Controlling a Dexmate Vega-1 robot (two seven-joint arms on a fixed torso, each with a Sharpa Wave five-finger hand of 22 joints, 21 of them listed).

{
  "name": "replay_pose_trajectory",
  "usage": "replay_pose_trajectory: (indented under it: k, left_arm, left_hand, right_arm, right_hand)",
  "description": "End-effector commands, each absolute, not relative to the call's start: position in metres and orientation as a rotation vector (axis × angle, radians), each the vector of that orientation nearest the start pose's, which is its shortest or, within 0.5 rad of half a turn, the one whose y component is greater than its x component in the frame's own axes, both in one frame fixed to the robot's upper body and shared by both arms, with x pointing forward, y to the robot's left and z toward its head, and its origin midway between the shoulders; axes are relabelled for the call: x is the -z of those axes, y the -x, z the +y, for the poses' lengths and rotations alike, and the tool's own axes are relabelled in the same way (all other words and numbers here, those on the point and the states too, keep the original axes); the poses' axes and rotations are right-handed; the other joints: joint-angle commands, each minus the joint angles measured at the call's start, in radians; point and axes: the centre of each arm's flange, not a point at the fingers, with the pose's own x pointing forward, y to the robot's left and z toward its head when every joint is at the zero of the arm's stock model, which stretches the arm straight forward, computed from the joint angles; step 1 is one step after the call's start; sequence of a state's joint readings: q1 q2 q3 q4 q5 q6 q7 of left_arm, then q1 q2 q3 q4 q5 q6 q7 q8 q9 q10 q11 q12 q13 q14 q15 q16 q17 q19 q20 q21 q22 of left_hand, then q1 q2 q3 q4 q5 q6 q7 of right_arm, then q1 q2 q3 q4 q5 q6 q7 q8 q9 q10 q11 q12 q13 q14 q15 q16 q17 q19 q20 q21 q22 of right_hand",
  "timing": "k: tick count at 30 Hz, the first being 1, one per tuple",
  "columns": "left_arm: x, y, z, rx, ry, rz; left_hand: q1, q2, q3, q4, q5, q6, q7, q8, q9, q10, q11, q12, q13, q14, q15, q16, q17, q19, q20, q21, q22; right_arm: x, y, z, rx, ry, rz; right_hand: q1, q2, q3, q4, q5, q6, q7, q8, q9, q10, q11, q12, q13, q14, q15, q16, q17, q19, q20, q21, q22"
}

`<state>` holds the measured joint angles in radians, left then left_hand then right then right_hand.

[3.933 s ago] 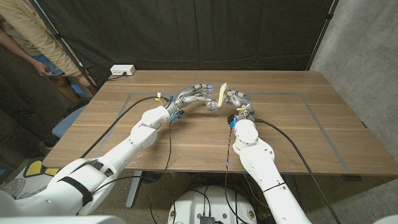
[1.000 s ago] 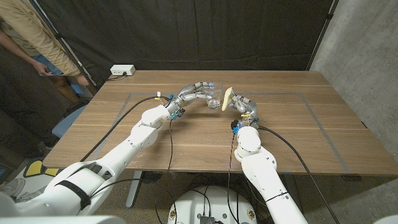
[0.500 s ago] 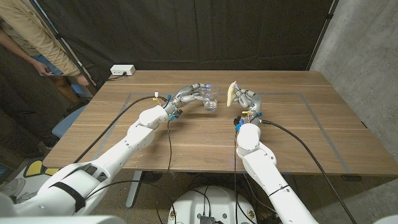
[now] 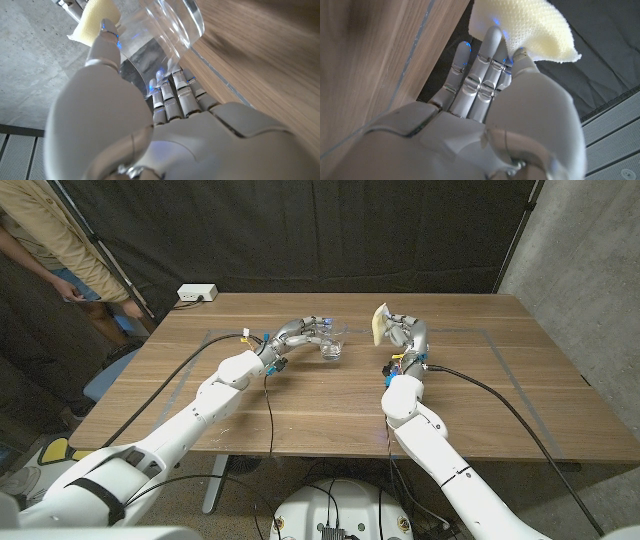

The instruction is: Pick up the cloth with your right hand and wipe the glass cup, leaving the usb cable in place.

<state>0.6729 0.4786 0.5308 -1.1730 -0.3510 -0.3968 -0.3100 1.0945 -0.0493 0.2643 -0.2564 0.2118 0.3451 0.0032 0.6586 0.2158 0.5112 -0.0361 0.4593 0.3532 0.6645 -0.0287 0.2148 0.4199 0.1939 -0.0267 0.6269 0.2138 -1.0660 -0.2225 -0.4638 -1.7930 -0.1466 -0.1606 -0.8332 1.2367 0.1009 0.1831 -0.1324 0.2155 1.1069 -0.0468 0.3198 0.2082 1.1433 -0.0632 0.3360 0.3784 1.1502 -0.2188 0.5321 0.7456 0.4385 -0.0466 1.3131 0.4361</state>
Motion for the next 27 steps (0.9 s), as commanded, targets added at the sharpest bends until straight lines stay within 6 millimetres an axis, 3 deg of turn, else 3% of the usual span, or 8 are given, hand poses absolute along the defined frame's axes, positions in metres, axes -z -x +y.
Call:
replay_pose_trajectory:
  k: [1,14,27]
  left_arm:
    - [0.012,-0.658,0.214,0.475,-0.491,-0.642]
    - [0.016,-0.659,0.218,0.431,-0.553,-0.638]
    - [0.022,-0.659,0.221,0.405,-0.578,-0.628]
  left_hand:
    - [0.075,0.134,0.134,0.127,0.003,0.131,-0.115,0.339,0.003,0.158,-0.146,0.008,0.122,0.045,-0.186,0.006,0.007,-0.001,0.001,0.009,0.001]
    - [0.076,0.133,0.136,0.125,0.001,0.134,-0.115,0.344,0.002,0.155,-0.145,0.006,0.124,0.043,-0.186,0.006,0.011,-0.005,0.000,0.013,0.000]
    - [0.078,0.133,0.139,0.123,0.000,0.129,-0.116,0.347,0.001,0.152,-0.145,0.003,0.125,0.036,-0.187,0.004,0.014,-0.011,0.002,0.017,-0.001]
  right_arm:
    - [0.037,-0.556,-0.166,0.580,0.419,-0.724]
    - [0.040,-0.560,-0.166,0.704,0.758,-0.753]
    - [0.037,-0.571,-0.156,0.614,1.124,-0.645]
  right_hand:
    - [0.007,0.004,-0.007,0.001,0.007,0.014,-0.007,0.005,0.037,0.007,-0.001,-0.005,0.003,-0.002,-0.015,-0.003,0.005,-0.006,-0.145,0.005,0.001]
    - [0.006,0.004,-0.011,0.003,0.006,0.013,-0.011,0.002,0.040,0.006,-0.006,-0.009,0.007,-0.004,-0.015,-0.009,0.011,-0.014,-0.144,0.012,-0.011]
    - [0.001,0.006,-0.014,0.007,0.006,0.011,-0.015,0.000,0.041,0.002,-0.006,-0.013,0.012,-0.012,-0.014,-0.018,0.013,-0.023,-0.143,0.012,-0.024]
